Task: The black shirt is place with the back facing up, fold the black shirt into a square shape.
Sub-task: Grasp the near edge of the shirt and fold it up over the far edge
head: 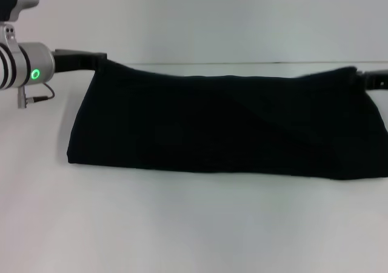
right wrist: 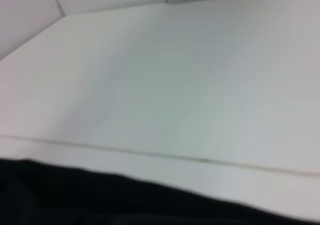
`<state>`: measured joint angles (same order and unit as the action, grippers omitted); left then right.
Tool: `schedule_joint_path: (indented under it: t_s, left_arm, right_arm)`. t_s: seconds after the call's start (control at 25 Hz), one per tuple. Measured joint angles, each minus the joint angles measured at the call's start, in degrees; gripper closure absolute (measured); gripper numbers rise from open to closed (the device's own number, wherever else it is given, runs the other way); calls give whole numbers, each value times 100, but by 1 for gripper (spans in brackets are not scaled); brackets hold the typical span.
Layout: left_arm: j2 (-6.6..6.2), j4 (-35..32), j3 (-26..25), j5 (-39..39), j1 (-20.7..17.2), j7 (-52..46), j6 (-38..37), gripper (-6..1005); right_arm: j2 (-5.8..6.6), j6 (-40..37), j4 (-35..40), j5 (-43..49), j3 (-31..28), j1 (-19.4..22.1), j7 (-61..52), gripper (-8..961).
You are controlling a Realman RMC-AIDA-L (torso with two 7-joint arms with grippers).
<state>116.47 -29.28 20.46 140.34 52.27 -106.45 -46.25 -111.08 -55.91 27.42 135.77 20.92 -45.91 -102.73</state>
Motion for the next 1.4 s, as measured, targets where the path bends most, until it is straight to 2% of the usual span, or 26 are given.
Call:
schedule_joint_path:
  t_s: [0.12, 0.28, 0.76, 1.4]
  left_arm:
    - [-12, 18, 25, -47, 97, 1, 242, 1000]
    - [-11, 69, 73, -80, 220, 2, 602, 1000]
    - [55, 293, 81, -85, 279, 89, 1219, 999]
    - [88, 423, 81, -344, 332, 385, 1338, 1000]
  right_arm:
    - [56, 172, 0, -3, 46, -118, -82, 911]
    - [74, 466, -8, -7, 118, -243, -91, 909]
    - [-15, 1383, -458, -24, 355, -494, 87, 905]
    - [-22, 1545, -528, -192, 363, -463, 140, 899]
